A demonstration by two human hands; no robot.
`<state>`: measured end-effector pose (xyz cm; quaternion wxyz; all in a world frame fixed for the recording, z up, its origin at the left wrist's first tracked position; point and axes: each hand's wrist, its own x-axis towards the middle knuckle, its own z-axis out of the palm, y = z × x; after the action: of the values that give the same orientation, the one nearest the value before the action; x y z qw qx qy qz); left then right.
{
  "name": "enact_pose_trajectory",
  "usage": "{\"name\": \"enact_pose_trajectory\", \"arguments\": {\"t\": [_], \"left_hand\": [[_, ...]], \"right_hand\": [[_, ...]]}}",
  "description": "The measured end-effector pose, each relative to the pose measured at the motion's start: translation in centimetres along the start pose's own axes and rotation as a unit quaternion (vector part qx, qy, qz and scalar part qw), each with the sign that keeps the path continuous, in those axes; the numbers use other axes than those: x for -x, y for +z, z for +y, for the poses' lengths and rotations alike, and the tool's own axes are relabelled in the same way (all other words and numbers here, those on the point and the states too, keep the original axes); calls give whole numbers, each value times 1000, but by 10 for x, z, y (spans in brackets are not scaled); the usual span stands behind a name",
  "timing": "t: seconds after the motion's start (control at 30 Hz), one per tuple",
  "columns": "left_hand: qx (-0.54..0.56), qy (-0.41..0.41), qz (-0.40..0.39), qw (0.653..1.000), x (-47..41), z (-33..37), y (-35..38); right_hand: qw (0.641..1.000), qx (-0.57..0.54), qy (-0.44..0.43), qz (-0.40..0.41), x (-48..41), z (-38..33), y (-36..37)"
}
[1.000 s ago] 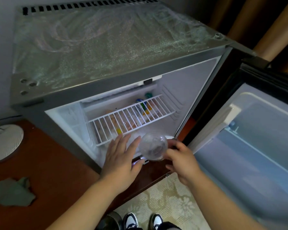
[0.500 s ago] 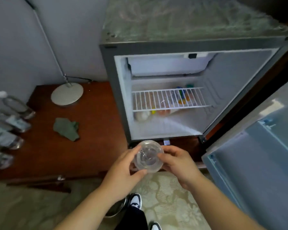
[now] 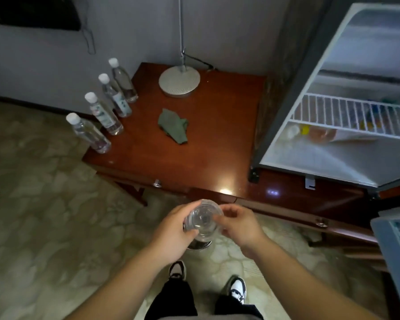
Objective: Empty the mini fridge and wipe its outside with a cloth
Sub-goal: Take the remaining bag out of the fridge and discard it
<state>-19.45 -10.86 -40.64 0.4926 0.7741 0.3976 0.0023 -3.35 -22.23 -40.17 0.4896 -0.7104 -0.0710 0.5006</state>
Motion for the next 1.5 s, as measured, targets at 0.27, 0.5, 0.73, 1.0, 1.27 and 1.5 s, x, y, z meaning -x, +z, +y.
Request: {"name": "enact_pose_trajectory", "arguments": {"t": [0.27,0.5,0.73,1.0,1.27,1.5], "left_hand": [[-32,-38,-70,996,-40,-83,-7],[-82,-51,-103,990,-64,-123,-32],[-111,43,-127,985,-55,-61,-77],[-138,206,-162,955,-68,69,-62],[-140,296,-176,928,-101,170,12],[-173,333,-136,917,-137,242,67]], "right_hand": [[990,31,100,98,-43,57,69],[975,122,106,152,-72,63,78],[964,216,26,153,-13,7,44],[943,183,-68,271,44,-44,-26],[929,168,-100,315,42,-57,-138],[924,170,-117,321,6,-86,-233]]}}
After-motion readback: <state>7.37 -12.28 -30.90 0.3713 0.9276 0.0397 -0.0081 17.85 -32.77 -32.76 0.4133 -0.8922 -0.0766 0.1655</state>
